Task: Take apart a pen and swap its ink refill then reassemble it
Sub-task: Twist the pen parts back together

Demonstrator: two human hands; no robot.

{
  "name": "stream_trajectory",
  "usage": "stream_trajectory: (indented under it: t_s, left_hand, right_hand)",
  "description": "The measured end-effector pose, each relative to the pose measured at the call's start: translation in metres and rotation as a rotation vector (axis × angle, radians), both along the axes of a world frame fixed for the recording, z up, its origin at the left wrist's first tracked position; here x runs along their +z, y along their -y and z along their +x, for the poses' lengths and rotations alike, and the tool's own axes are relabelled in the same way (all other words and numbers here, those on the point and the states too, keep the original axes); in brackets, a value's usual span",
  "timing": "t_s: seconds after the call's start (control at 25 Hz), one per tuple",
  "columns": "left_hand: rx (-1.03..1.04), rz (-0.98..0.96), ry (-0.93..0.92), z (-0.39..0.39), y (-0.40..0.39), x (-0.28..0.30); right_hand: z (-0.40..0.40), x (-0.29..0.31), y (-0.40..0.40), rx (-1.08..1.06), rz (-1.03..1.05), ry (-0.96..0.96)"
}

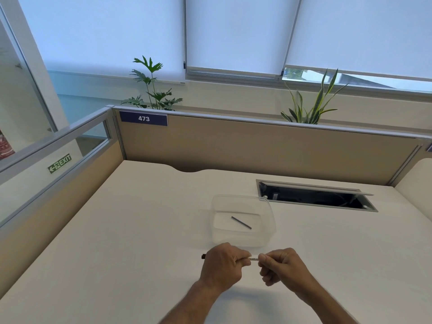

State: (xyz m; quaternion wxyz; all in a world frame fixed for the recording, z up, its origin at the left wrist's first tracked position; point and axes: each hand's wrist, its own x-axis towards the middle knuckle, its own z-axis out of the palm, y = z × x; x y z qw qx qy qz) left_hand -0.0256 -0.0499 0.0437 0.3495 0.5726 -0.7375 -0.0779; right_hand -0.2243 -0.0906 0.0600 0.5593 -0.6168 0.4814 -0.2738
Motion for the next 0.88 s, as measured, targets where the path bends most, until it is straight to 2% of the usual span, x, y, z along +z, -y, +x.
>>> stream_trajectory:
  t_s: [0.16,0.52,0.72,0.88]
  left_hand:
    - [-0.008,0.111,0.011,0.002,0.000,-0.002]
    - [-0.086,0.297,-0.059,0.007,0.000,-0.002]
    - [-0.090,0.163,0.000,0.005,0.000,0.001]
    - [-0.073,0.091,-0.055,0.005,0.001,0.004]
  right_hand:
    - [-0.004,-0.005,0.001,0.018,0.022,0.003]
    - [-0.001,-0.010,-0.003,0.057,-0.160,-0.084]
    - [0.008,-0.008,-0.008,0.027,-0.053,-0.025]
    - [0.009,-0.010,-0.010,0.007,0.057,0.041]
